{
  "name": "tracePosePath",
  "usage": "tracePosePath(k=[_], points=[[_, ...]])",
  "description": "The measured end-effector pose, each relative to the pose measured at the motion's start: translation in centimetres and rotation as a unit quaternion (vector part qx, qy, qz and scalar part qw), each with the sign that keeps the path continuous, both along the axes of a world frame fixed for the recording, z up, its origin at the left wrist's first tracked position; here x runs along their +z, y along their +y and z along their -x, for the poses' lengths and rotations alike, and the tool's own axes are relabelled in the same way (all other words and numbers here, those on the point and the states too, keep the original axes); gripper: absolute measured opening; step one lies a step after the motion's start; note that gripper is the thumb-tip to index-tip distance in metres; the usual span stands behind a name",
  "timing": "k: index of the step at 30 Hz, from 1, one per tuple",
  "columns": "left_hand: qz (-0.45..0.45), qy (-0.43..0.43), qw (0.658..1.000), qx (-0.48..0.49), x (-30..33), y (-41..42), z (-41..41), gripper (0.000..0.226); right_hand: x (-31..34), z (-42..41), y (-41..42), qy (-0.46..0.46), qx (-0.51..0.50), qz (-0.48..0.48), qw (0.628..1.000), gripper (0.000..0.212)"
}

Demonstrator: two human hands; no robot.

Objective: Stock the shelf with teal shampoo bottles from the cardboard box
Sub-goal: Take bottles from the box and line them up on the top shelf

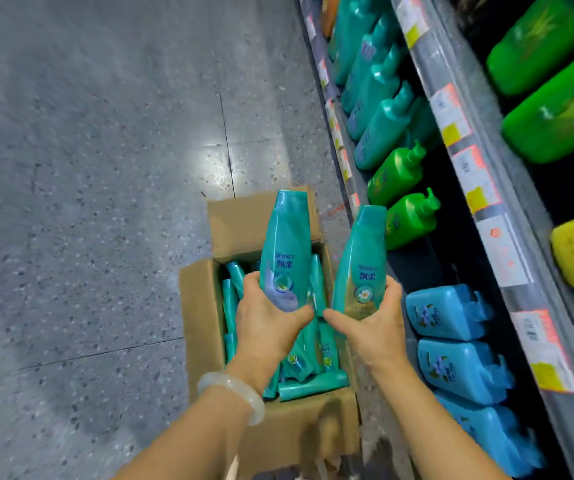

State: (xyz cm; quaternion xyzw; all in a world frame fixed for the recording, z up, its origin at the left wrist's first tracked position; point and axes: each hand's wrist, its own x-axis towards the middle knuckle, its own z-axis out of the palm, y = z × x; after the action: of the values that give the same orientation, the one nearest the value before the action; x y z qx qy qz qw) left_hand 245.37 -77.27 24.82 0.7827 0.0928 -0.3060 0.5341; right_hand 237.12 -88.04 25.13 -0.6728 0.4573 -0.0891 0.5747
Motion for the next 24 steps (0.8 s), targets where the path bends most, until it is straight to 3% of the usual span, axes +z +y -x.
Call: tracePosePath(k=[7,15,21,24], points=[[0.084,-0.163,0.981,-0.068,16.6,-1.6,-2.7,0.051,16.0,-1.0,-1.4,-0.074,-0.055,0.093,0.991,0.074],[0.182,-0.281,0.936,-0.112,35.5,-2.4,-2.5,0.055,34.7,-0.2,-1.1,-0.24,-0.093,0.141,0.956,0.086],[0.26,-0.354,0.89,-0.121,47.6,-1.8,0.3,0.057,46.5,3.8,1.2,-0.314,-0.112,0.183,0.925,0.068],[0.278,-0.382,0.87,-0.14,52.1,-1.8,2.6,0.056,50.8,6.7,2.1,-0.321,-0.141,0.225,0.909,0.069]])
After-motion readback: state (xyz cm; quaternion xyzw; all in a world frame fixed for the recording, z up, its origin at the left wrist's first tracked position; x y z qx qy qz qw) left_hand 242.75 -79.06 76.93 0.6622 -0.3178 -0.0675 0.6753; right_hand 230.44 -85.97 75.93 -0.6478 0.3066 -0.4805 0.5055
